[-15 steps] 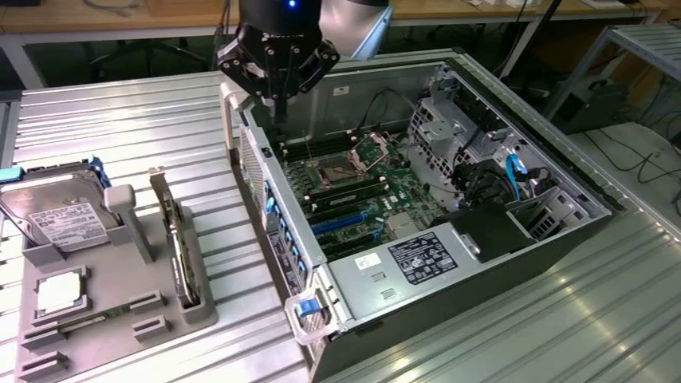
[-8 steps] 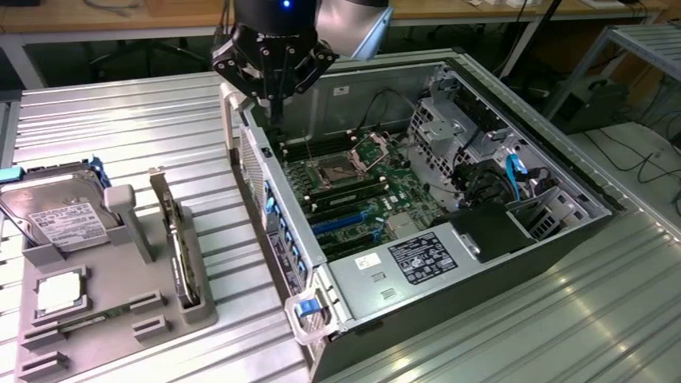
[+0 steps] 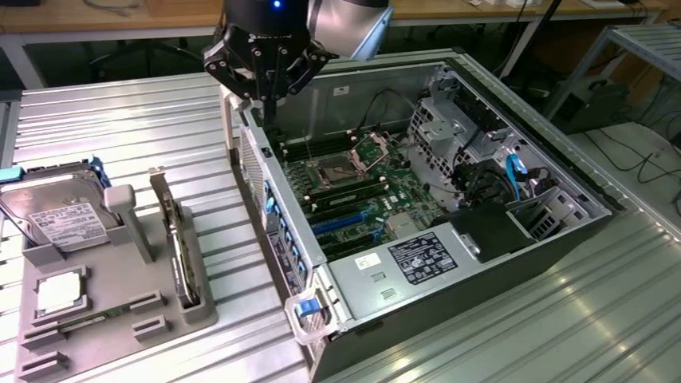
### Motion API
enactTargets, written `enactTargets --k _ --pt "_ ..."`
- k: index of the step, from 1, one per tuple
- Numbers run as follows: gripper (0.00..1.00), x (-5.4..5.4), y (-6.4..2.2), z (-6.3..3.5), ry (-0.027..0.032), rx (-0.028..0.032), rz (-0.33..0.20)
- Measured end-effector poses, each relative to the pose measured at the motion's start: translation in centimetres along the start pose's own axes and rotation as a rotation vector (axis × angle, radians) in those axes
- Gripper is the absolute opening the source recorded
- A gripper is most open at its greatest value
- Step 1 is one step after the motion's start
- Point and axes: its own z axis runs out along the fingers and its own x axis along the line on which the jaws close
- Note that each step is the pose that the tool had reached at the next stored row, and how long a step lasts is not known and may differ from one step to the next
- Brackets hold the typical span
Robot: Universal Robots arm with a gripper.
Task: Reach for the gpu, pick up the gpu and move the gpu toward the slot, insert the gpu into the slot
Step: 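Reach for the gpu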
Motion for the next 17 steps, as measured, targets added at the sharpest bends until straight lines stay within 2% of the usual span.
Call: enactTargets --k 17 --pt "0.11 1.9 -0.15 -0.04 0.0 -0.0001 0.0"
